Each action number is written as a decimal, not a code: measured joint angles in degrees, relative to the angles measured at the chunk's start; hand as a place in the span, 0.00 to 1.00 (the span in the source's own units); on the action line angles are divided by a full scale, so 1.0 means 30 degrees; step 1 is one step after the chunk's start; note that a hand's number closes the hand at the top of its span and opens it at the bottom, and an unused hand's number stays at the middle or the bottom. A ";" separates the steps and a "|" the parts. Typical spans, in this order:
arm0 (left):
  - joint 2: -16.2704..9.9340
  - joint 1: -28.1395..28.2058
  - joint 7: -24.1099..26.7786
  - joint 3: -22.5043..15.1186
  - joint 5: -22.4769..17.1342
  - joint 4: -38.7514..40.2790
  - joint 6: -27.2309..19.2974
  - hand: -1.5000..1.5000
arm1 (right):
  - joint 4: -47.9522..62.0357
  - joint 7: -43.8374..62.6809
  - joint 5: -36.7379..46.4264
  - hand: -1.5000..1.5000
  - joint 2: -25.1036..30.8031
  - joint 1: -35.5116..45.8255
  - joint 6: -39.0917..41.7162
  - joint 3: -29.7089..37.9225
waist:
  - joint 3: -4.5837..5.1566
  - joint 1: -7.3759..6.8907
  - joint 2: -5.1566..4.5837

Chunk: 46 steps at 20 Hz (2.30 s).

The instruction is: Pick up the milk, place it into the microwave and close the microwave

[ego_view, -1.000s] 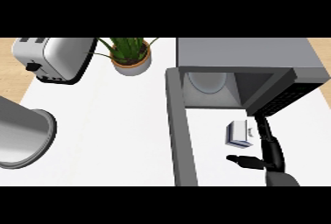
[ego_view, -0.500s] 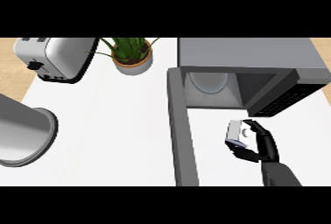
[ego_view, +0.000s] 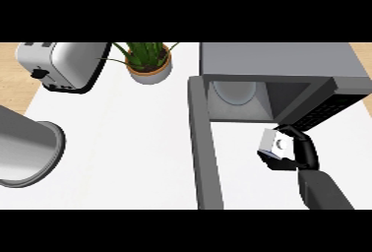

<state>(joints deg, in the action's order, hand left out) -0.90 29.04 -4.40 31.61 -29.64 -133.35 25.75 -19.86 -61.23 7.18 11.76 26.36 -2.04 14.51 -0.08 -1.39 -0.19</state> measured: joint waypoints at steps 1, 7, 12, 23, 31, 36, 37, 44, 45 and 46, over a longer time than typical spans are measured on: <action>0.0037 0.0063 0.0078 0.0093 -0.0007 0.0000 0.0111 0.00 | 0.0083 -0.0027 -0.0034 1.00 0.0049 0.0098 0.0181 0.0007 | 0.0003 0.0004 0.0002; 0.0012 0.0065 0.0017 0.0503 -0.0169 0.0021 0.0249 0.00 | -0.0505 0.0258 0.0004 1.00 -0.0093 0.0423 0.1775 -0.0604 | 0.0007 0.0135 0.0057; 0.0020 -0.0080 -0.0069 0.0694 -0.0315 0.0094 0.0211 0.00 | -0.2638 0.0896 -0.0105 1.00 -0.1007 -0.0190 0.2832 -0.1551 | 0.0030 0.0370 0.0137; -0.0290 0.0029 -0.0746 0.1822 -0.1170 0.0212 0.0486 0.00 | -1.1068 0.6882 -0.0122 1.00 -0.2655 -0.1217 0.1327 -0.3285 | 0.0038 0.0428 0.0158; 0.0078 0.0420 0.0044 0.1493 -0.1326 0.0416 0.0848 0.00 | -1.0220 0.9746 0.1440 1.00 -0.2998 0.2393 -0.1563 -0.3444 | 0.0020 0.0103 0.0047; -0.0294 -0.0032 -0.0027 0.1891 -0.1673 0.0713 0.1048 0.00 | -0.7274 0.9959 0.2746 1.00 -0.2903 0.4806 -0.3333 -0.3341 | -0.0043 0.0008 -0.0034; -0.0386 -0.0135 -0.0170 0.1905 -0.1694 0.0645 0.0989 0.00 | -0.6585 0.9993 0.2961 1.00 -0.2871 0.5315 -0.3697 -0.3266 | -0.0054 -0.0015 -0.0054; -0.0707 -0.0777 -0.0409 0.1658 -0.1577 0.0922 0.1087 0.00 | -0.2047 0.9349 0.3946 1.00 -0.2289 0.8398 -0.5910 -0.2462 | -0.0107 -0.0475 -0.0306; -0.0794 -0.0922 -0.0395 0.1689 -0.1552 0.1057 0.1102 0.00 | -0.1534 0.9138 0.4014 1.00 -0.2278 0.8663 -0.6269 -0.2325 | -0.0085 -0.0540 -0.0308; -0.0697 -0.1052 -0.0405 0.1542 -0.1433 0.1065 0.1071 0.00 | -0.1063 0.8991 0.4016 1.00 -0.2155 0.8967 -0.6458 -0.2143 | -0.0073 -0.0627 -0.0353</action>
<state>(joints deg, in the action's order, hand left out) -2.99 25.88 -5.61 36.23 -33.94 -130.15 28.97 -23.05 -34.25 19.23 5.29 53.26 -21.41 8.08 -0.30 -3.27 -1.25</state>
